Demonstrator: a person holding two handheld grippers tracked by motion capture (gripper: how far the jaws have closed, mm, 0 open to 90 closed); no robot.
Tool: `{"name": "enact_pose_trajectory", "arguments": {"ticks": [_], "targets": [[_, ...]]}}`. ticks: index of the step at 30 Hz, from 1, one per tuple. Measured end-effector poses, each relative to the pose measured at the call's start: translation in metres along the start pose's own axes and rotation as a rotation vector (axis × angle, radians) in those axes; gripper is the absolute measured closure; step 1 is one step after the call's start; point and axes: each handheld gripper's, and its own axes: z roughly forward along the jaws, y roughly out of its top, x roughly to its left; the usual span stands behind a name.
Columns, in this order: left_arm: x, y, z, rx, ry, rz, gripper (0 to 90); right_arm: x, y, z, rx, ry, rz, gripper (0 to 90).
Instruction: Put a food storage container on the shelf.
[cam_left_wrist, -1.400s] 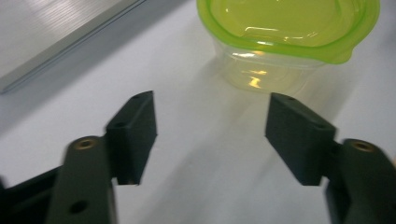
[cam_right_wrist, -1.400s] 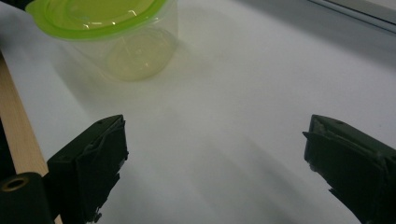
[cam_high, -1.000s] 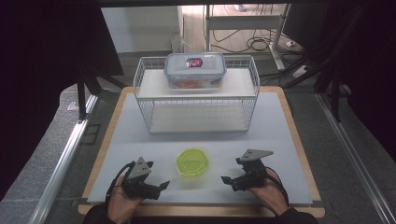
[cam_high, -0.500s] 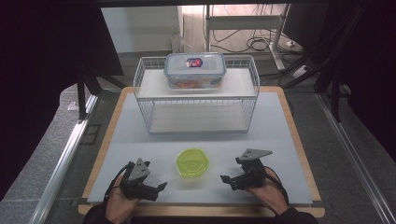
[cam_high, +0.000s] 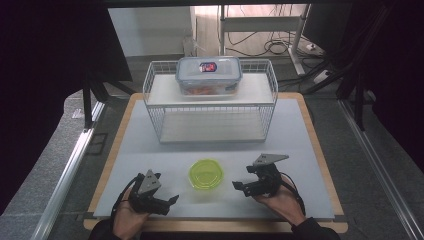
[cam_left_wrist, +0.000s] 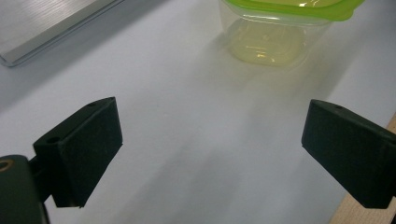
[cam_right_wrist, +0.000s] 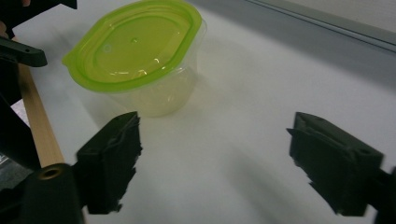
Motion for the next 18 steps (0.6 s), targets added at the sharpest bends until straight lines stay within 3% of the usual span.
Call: {"name": "enact_pose_trajectory", "arguments": {"ticks": [9,14,18], "targets": [[0.000,0.000,0.000,-0.007,0.002,0.010,5.2,0.003,0.019,0.013,-0.001,0.032,-0.005,29.0],[-0.001,0.000,0.000,-0.006,0.004,0.021,5.4,-0.002,0.029,0.023,0.012,0.110,0.043,29.3],[-0.001,0.000,0.001,-0.005,0.005,0.024,5.5,-0.005,0.039,0.032,0.026,0.144,0.060,36.0]]}}
